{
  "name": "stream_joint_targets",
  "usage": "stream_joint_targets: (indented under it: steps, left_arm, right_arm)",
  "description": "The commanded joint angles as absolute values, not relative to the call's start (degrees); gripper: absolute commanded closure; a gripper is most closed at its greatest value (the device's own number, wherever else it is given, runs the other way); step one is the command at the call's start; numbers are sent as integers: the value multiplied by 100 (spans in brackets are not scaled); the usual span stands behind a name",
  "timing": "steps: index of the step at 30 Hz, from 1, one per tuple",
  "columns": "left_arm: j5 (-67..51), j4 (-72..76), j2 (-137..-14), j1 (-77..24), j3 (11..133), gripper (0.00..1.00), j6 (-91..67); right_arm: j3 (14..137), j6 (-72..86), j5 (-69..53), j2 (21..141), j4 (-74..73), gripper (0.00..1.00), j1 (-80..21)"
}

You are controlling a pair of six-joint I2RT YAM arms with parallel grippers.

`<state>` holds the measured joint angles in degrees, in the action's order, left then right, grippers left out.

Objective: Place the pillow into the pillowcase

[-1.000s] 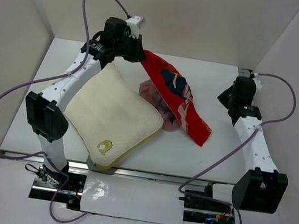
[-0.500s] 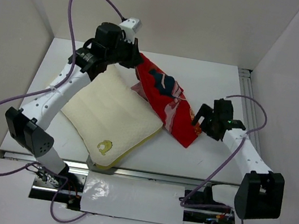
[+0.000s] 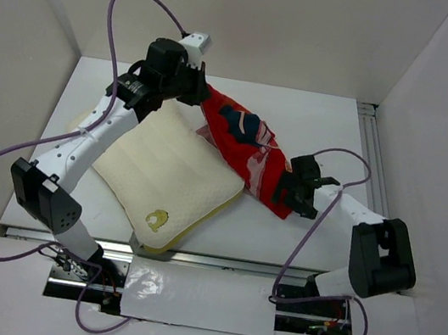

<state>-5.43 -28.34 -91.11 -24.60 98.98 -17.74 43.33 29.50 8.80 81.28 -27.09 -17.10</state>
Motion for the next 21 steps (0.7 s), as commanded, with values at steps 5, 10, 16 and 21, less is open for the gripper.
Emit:
stream_joint_targets:
  steps: [5, 10, 16, 21]
  left_arm:
    - [-325, -2654, -9000, -2479, 9853, 100, -1608]
    - [-334, -2654, -8938, -2479, 9957, 100, -1661]
    - [297, -2829, -9000, -2479, 10835, 100, -2232]
    - [764, -2962, -8869, -2479, 11976, 100, -2408]
  right_arm:
    - [4359, 2988, 1046, 8333, -2206, 78, -1767]
    - [4859, 2875, 1344, 7377, -2337, 100, -1767]
    - [6931, 2821, 2266, 6566, -2495, 100, -1591]
    - [9146, 2242, 3188, 6687, -2680, 100, -1538]
